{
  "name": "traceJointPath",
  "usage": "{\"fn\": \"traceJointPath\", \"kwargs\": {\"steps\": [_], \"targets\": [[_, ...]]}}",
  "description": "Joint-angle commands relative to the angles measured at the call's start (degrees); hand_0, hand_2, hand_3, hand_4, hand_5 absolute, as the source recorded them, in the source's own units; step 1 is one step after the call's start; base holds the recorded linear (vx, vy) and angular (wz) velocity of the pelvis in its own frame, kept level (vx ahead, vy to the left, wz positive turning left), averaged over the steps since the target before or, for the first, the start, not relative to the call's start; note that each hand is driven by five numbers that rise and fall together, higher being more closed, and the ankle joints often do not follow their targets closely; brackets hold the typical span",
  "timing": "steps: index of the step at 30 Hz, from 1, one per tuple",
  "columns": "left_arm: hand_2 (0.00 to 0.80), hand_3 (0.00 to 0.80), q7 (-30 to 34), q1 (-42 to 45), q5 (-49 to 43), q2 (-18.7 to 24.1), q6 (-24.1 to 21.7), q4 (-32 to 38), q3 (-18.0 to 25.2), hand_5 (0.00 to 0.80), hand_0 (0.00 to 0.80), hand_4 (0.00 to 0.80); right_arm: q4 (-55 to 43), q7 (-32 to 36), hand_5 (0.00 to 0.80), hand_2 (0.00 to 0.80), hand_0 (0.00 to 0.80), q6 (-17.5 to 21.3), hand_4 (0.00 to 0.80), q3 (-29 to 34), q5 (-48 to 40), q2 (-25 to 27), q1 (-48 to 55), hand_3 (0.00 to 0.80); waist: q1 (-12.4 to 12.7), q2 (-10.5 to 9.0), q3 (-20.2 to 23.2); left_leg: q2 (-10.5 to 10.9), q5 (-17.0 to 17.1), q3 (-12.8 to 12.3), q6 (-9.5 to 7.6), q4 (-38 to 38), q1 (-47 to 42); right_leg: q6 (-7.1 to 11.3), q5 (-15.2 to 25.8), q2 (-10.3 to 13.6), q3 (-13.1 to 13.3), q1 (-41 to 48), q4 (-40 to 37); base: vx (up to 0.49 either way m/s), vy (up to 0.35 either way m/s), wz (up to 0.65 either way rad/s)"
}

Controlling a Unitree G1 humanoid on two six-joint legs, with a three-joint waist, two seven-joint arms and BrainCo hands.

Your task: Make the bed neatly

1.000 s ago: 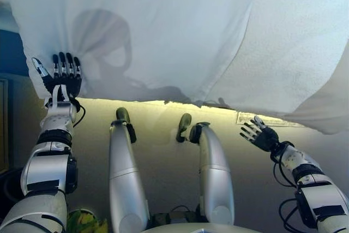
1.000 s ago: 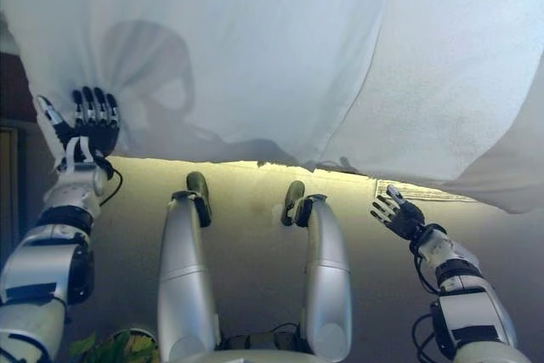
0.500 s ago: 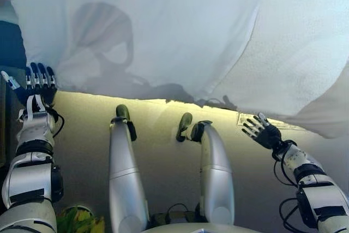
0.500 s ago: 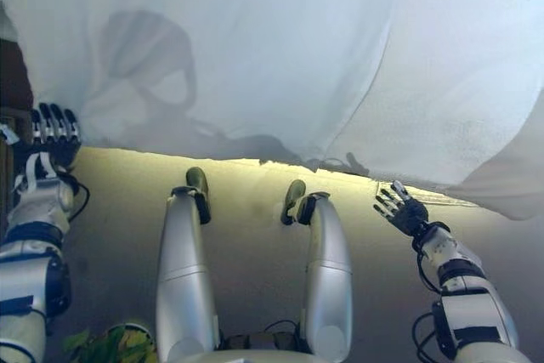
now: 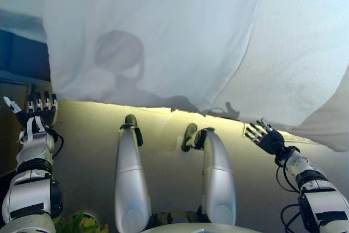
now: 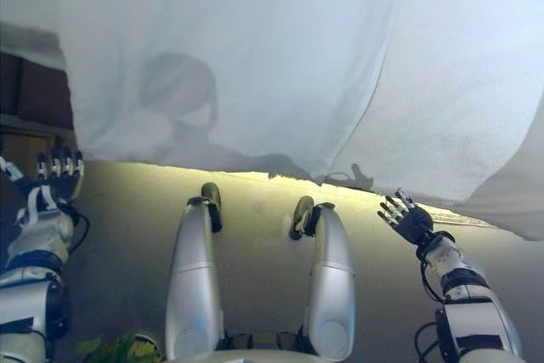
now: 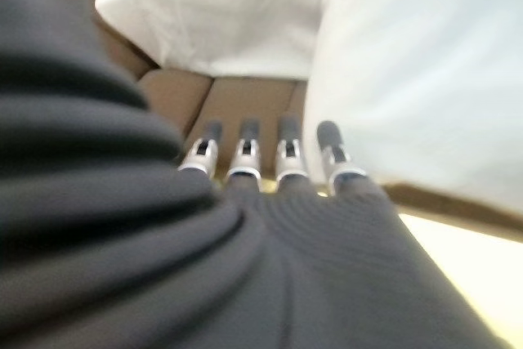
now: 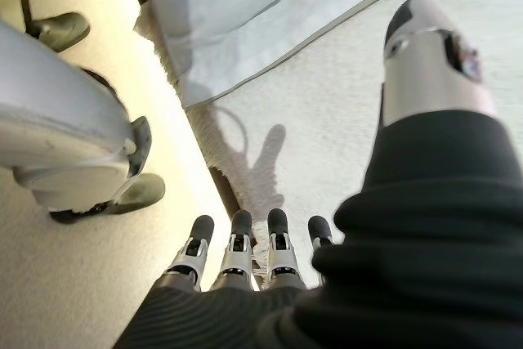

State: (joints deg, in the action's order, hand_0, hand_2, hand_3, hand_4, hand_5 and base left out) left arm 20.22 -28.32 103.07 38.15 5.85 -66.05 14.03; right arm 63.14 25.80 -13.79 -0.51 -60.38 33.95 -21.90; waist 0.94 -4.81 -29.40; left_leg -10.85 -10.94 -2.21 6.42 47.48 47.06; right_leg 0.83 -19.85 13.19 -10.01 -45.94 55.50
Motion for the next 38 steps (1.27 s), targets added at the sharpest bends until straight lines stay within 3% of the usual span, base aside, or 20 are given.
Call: {"fn": "traceJointPath", "kwargs": {"steps": [1, 8, 12, 15, 18, 21, 29, 32, 38], "targets": [[0.000, 0.000, 4.08, 4.37, -4.60, -4.29, 1.65, -0.60, 0.79, 0.000, 0.000, 0.000, 2.14, 1.08, 0.000, 0.000, 0.000, 1.29, 0.000, 2.26, 0.35, 0.86, 5.17, 0.000, -0.70, 1.64, 6.51, 2.66, -1.93, -4.50, -0.22, -6.41, -7.93, 3.35, 4.73, 0.16, -1.13, 6.86, -8.74, 0.154, -0.013, -0.01], [0.000, 0.000, 7.97, 13.62, -13.78, -12.74, 3.75, 1.98, -1.87, 0.000, 0.000, 0.000, 2.68, 3.42, 0.000, 0.000, 0.000, 2.18, 0.000, 3.86, 4.77, -4.31, 12.40, 0.000, -0.46, 2.57, 10.89, 4.20, 3.26, -6.15, 0.03, -21.85, -22.91, 4.82, 8.44, 0.40, -3.60, 22.09, -24.48, 0.200, -0.042, 0.05], [0.000, 0.000, 7.80, 18.51, -21.71, -16.35, 3.48, 0.66, -3.43, 0.000, 0.000, 0.000, 3.03, 4.01, 0.000, 0.000, 0.000, 3.74, 0.000, 4.59, 6.07, -8.14, 15.67, 0.000, -0.50, 3.28, 14.59, 4.49, 7.82, -8.54, -0.43, -31.93, -31.59, 5.23, 12.87, -0.47, -6.03, 31.59, -35.82, 0.153, -0.101, 0.01], [0.000, 0.000, 6.16, 21.36, -33.59, -18.02, 1.01, -3.68, -5.47, 0.000, 0.000, 0.000, 3.83, 3.19, 0.000, 0.000, 0.000, 5.37, 0.000, 4.10, 8.64, -10.91, 17.51, 0.000, -0.73, 4.03, 18.02, 5.40, 9.93, -9.41, -0.69, -39.87, -38.43, 6.23, 15.52, -1.27, -6.75, 38.61, -44.00, 0.211, -0.093, -0.04], [0.000, 0.000, 2.34, 22.62, -50.20, -18.80, -1.67, -7.50, -10.13, 0.000, 0.000, 0.000, 5.57, 3.06, 0.000, 0.000, 0.000, 5.25, 0.000, 2.11, 10.55, -13.06, 18.40, 0.000, -0.92, 4.51, 20.92, 6.10, 11.43, -9.83, -1.24, -45.87, -43.24, 7.19, 18.36, -1.82, -6.57, 42.70, -49.29, 0.190, -0.072, -0.06], [0.000, 0.000, -1.69, 23.70, -64.91, -19.73, -1.59, -11.27, -15.69, 0.000, 0.000, 0.000, 8.20, 1.64, 0.000, 0.000, 0.000, 4.78, 0.000, -0.04, 9.54, -15.36, 18.90, 0.000, -1.29, 5.23, 23.70, 6.51, 12.62, -10.13, -1.45, -50.85, -47.02, 7.68, 20.56, -2.45, -6.40, 45.75, -53.56, 0.153, -0.036, -0.07], [0.000, 0.000, -6.60, 24.51, -75.28, -26.30, -1.88, -16.58, -21.22, 0.000, 0.000, 0.000, 15.54, -7.92, 0.000, 0.000, 0.000, 5.31, 0.000, 2.65, 2.38, -21.15, 20.40, 0.000, -2.39, 5.66, 26.85, 7.06, 10.69, -11.68, -2.45, -52.48, -51.87, 7.54, 21.35, -3.28, -6.67, 50.15, -57.03, 0.085, -0.019, -0.10], [0.000, 0.000, -8.69, 24.01, -77.64, -27.25, -1.47, -16.30, -23.21, 0.000, 0.000, 0.000, 17.94, -11.40, 0.000, 0.000, 0.000, 4.99, 0.000, 2.93, 4.63, -21.67, 20.87, 0.000, -2.31, 5.69, 27.41, 6.81, 10.21, -11.27, -2.63, -52.48, -53.13, 7.13, 20.69, -3.74, -6.60, 51.51, -56.94, 0.088, -0.025, -0.02], [0.000, 0.000, -8.19, 22.97, -77.69, -27.50, -0.21, -15.24, -24.76, 0.000, 0.000, 0.000, 16.94, -8.56, 0.000, 0.000, 0.000, 6.49, 0.000, -0.61, 5.39, -22.64, 20.12, 0.000, -1.88, 5.66, 28.32, 6.51, 9.94, -10.26, -2.46, -52.48, -54.31, 6.82, 20.46, -4.13, -6.62, 53.20, -57.72, 0.073, -0.018, 0.01]]}}
